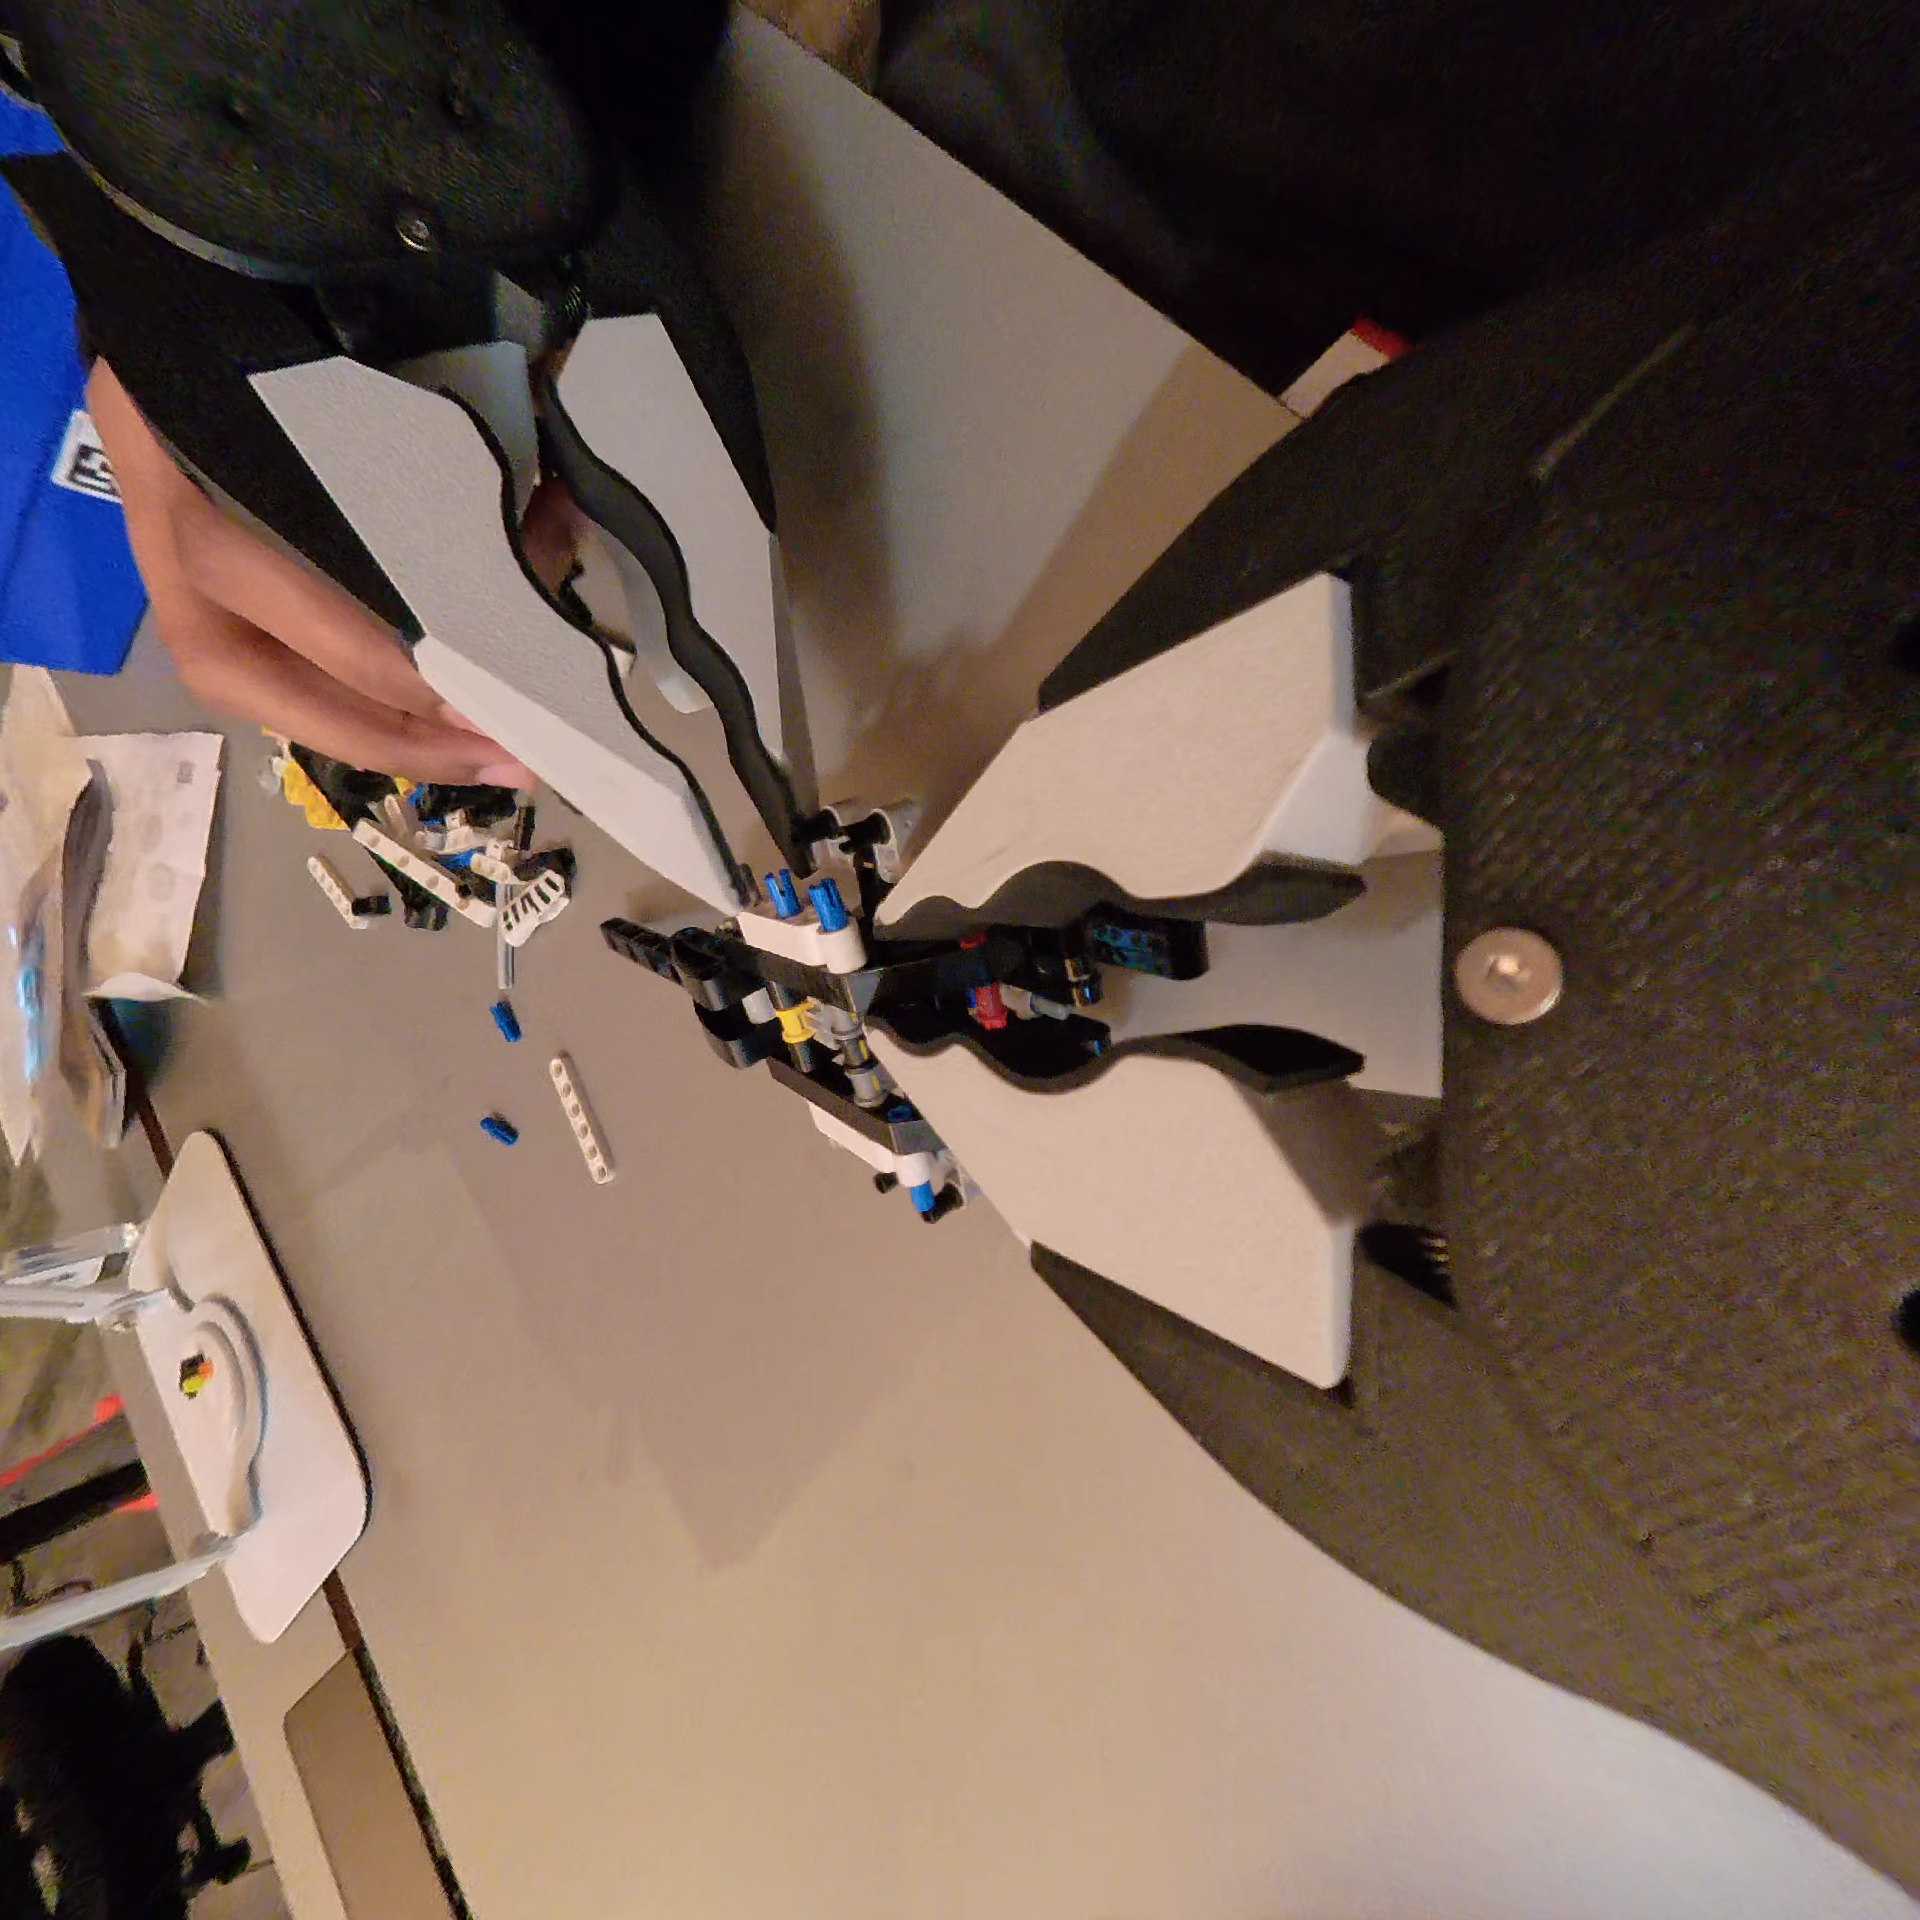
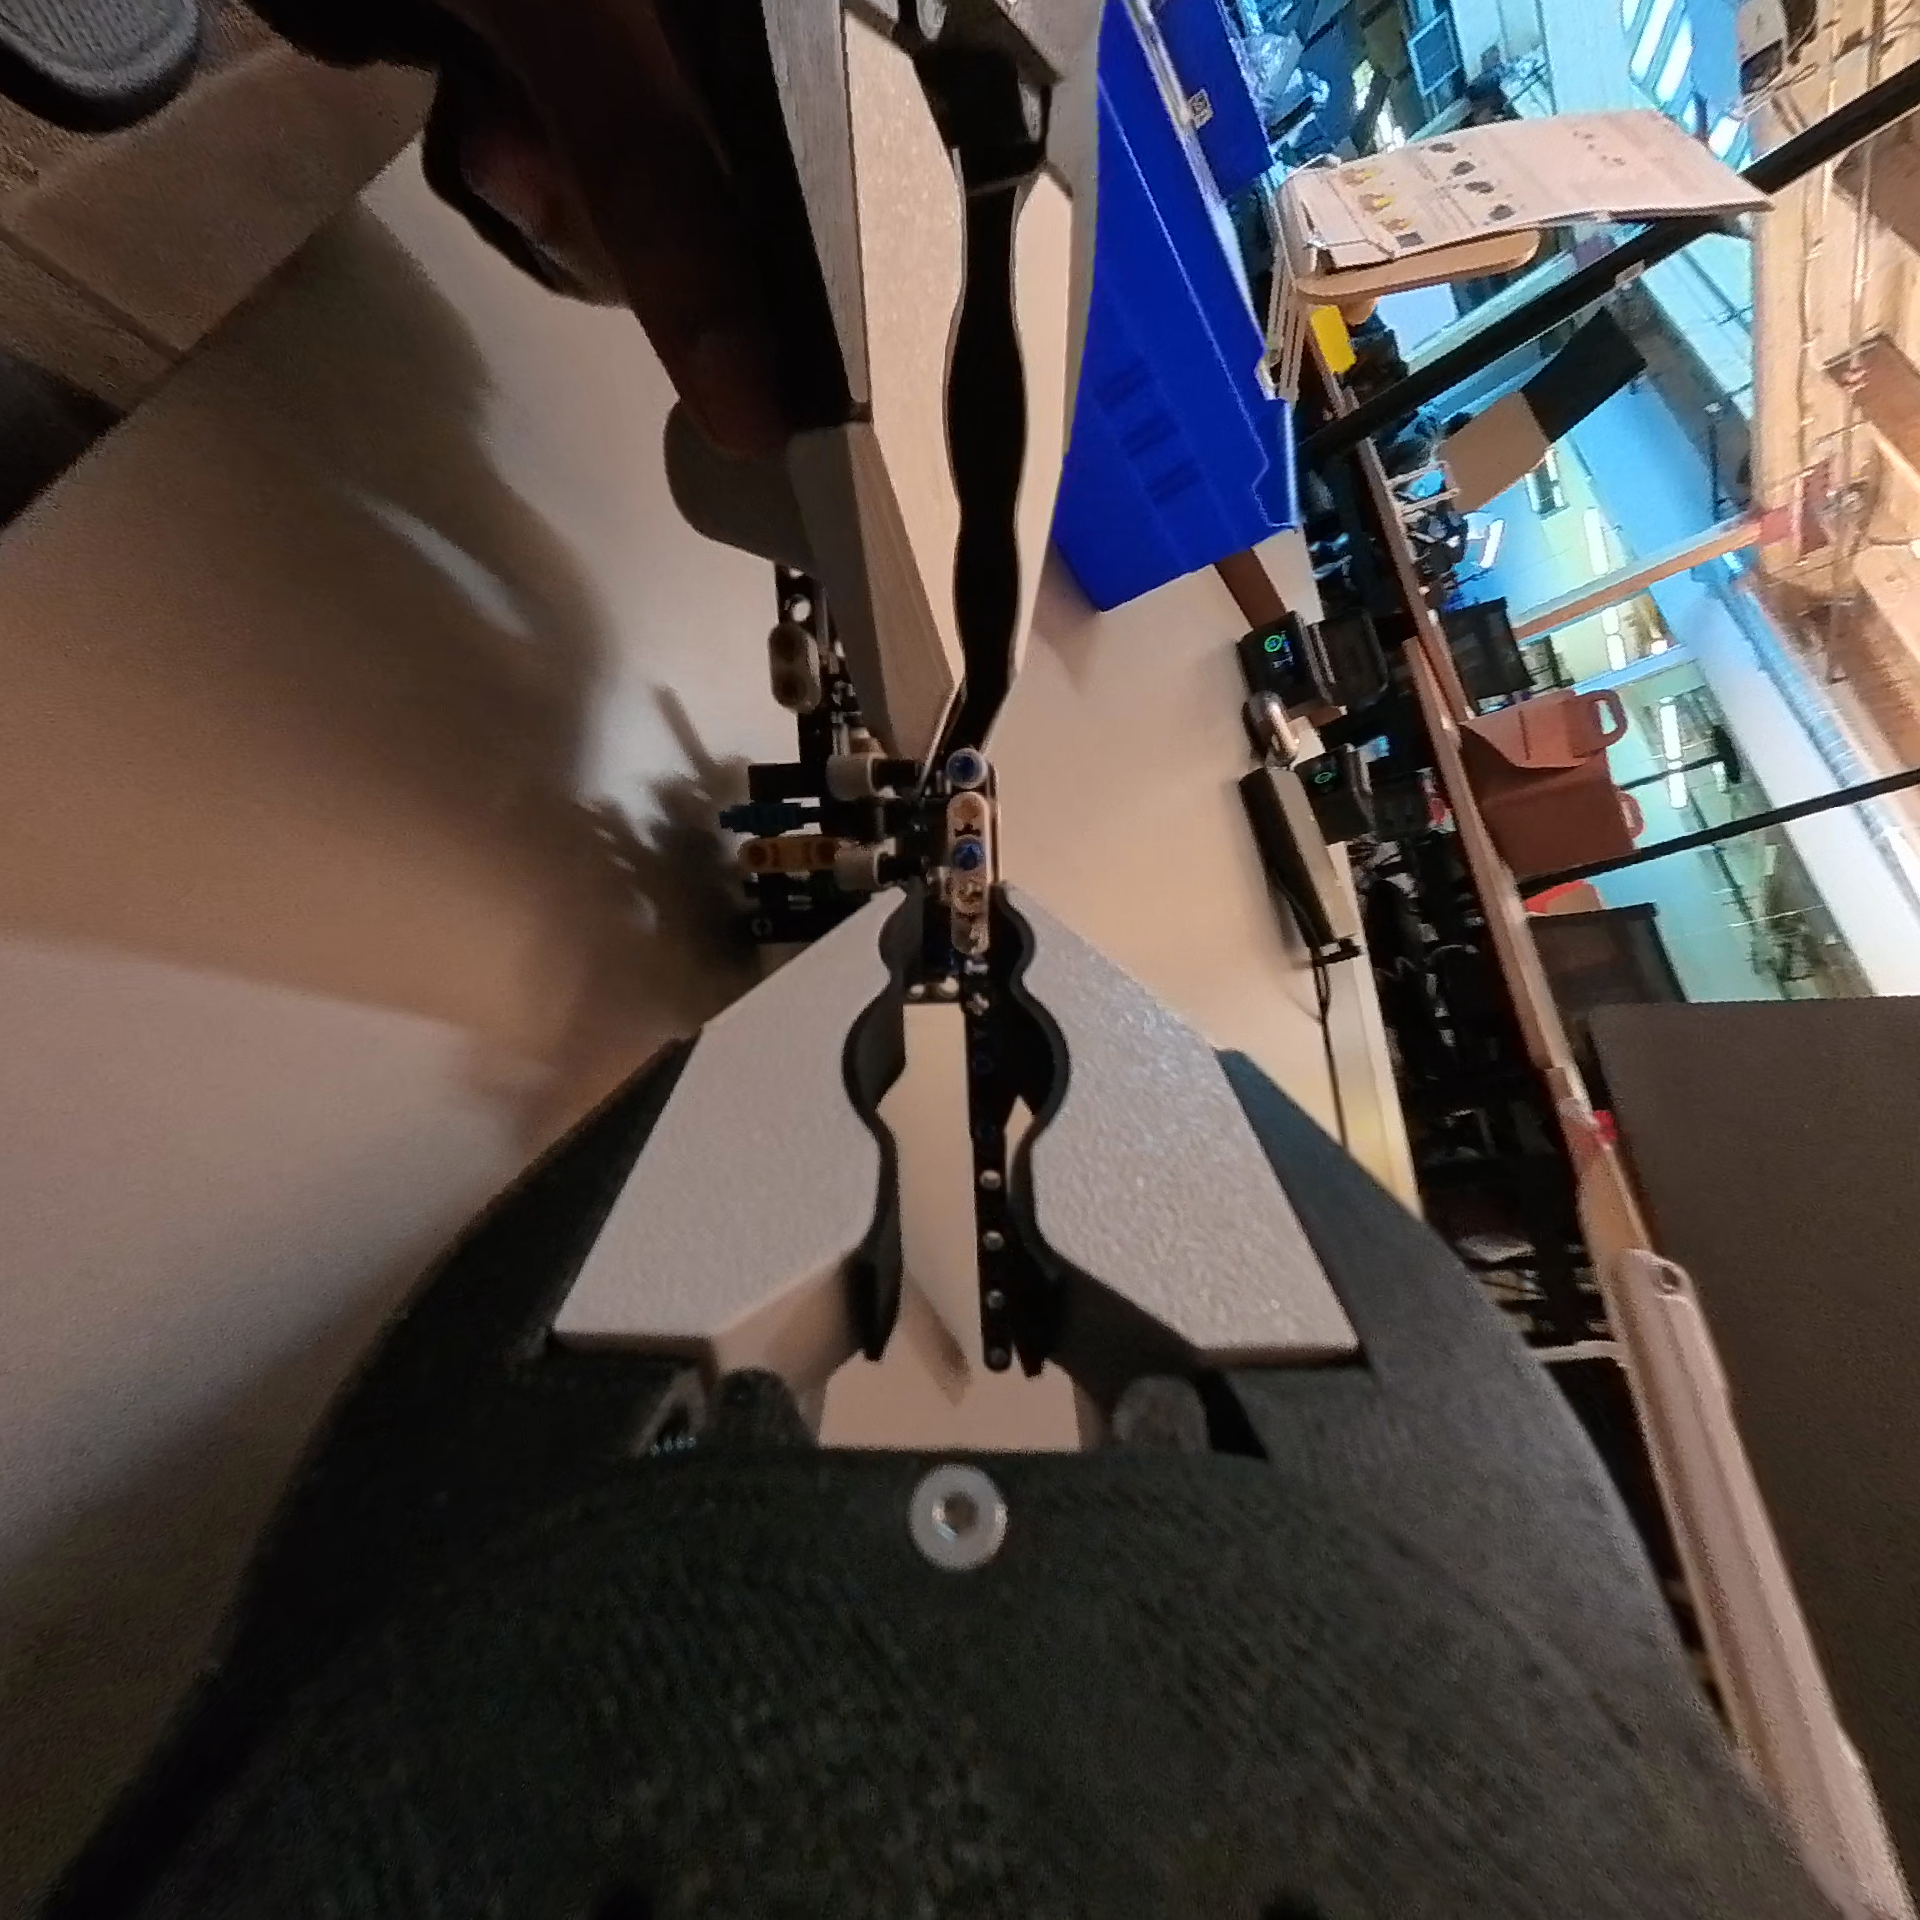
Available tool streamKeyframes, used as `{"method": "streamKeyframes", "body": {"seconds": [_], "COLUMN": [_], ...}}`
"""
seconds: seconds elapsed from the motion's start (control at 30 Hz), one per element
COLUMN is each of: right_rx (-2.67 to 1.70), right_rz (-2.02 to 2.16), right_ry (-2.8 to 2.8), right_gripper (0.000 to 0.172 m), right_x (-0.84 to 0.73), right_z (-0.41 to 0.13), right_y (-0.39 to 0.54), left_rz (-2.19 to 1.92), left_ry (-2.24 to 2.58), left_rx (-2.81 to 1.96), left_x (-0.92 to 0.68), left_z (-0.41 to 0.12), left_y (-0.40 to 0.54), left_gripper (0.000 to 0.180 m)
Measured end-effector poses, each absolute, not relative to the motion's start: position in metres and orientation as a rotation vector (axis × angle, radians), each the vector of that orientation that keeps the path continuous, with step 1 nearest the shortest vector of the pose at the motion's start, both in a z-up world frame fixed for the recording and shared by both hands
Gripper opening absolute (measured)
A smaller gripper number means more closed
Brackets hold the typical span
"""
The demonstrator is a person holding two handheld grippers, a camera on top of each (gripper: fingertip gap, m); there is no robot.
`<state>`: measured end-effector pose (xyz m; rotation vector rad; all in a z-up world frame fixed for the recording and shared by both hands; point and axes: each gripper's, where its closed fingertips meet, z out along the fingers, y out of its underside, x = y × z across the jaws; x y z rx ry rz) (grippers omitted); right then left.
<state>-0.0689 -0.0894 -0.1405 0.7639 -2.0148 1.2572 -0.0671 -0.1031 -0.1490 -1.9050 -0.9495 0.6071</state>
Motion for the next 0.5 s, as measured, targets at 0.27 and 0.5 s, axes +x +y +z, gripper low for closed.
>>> {"method": "streamKeyframes", "body": {"seconds": [0.27,0.5], "right_rx": [0.72,0.754], "right_rz": [1.308,1.262], "right_ry": [-2.081,-1.86], "right_gripper": [0.015,0.004], "right_x": [-0.075,-0.076], "right_z": [-0.142,-0.141], "right_y": [-0.092,-0.1], "left_rz": [0.312,0.271], "left_ry": [-0.984,-1.016], "left_rx": [-1.774,-1.729], "left_x": [-0.066,-0.07], "left_z": [-0.147,-0.148], "left_y": [-0.099,-0.102], "left_gripper": [0.007,0.007]}}
